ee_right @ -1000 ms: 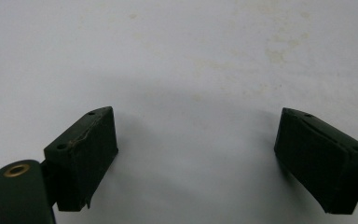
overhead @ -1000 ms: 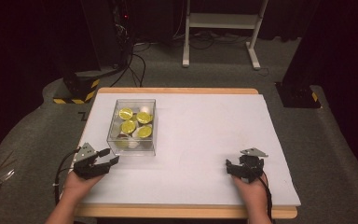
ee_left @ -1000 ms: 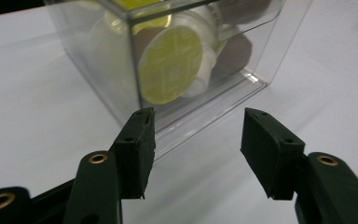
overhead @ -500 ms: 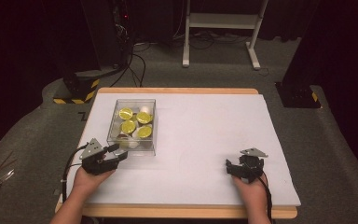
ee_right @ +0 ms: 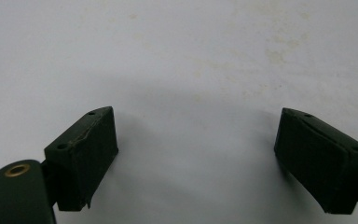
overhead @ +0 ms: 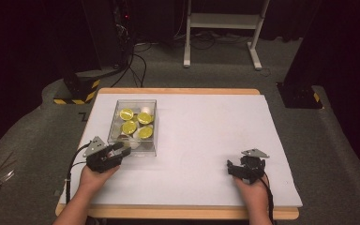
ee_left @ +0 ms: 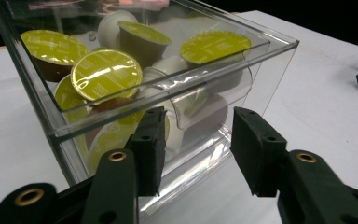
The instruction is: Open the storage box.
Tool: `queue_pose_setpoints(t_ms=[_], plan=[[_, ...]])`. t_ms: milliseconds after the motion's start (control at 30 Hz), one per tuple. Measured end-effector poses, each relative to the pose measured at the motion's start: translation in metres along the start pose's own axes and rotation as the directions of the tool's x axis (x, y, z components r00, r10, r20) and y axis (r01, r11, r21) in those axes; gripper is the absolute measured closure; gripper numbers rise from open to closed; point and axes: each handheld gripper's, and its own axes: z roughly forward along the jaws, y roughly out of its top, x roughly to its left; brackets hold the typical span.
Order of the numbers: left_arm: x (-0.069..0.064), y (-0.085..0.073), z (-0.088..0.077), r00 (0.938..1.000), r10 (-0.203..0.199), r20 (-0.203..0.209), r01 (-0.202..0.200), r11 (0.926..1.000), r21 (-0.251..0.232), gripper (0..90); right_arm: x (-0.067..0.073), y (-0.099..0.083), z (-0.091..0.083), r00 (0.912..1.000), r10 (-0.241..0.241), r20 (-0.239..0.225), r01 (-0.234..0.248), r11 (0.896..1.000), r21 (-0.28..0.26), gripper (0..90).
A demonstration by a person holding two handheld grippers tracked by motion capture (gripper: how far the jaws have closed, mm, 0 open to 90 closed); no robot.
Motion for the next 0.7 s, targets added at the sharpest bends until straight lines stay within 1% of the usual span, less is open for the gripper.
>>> queue_pose_setpoints(t_ms=[33, 100, 133, 167, 333, 367, 467, 533, 700], plan=[[0.0007, 0.0001, 0.0001, 1.0, -0.006, 0.001, 0.006, 1.0, -0.005, 56.6, 0.0001, 0.0, 0.0, 1.0, -0.001, 0.001, 0.001, 1.0, 0.0, 13.0], [0.003, 0.0003, 0.0007, 0.9994, -0.028, 0.02, 0.028, 0.9995, -0.015, 58.6, 0.0002, 0.0, 0.0, 1.0, -0.001, 0.001, 0.001, 1.0, 0.0, 13.0], [0.003, 0.0003, 0.0007, 0.9994, -0.028, 0.02, 0.028, 0.9995, -0.015, 59.5, 0.0002, 0.0, 0.0, 1.0, -0.001, 0.001, 0.001, 1.0, 0.0, 13.0], [0.0042, 0.0, 0.0016, 0.9991, -0.032, 0.03, 0.032, 0.9993, -0.017, 60.5, 0.0002, 0.0, -0.0001, 1.0, -0.001, 0.001, 0.001, 1.0, 0.0, 13.0], [0.0043, -0.0008, 0.0041, 0.9991, -0.023, 0.036, 0.024, 0.9996, -0.017, 64.0, 0.0005, -0.0001, -0.0002, 1.0, 0.0, 0.002, 0.0, 1.0, 0.001, 13.1], [0.0044, -0.0017, 0.0061, 0.9988, -0.02, 0.044, 0.021, 0.9997, -0.015, 64.4, 0.0006, -0.0001, -0.0002, 1.0, 0.001, 0.002, -0.001, 1.0, 0.001, 13.1], [0.0044, -0.0022, 0.007, 0.9986, -0.021, 0.048, 0.021, 0.9997, -0.011, 65.3, 0.0006, -0.0001, -0.0002, 1.0, 0.001, 0.002, -0.001, 1.0, 0.001, 13.1], [0.0044, -0.0038, 0.0078, 0.9978, -0.029, 0.059, 0.03, 0.9993, -0.02, 66.8, 0.0007, -0.0001, -0.0003, 1.0, 0.001, 0.004, -0.001, 1.0, 0.001, 13.2], [0.0055, -0.0053, 0.007, 0.9973, -0.038, 0.063, 0.04, 0.9986, -0.034, 67.9, 0.0008, -0.0001, -0.0003, 1.0, 0.002, 0.004, -0.002, 1.0, 0.001, 13.2]])
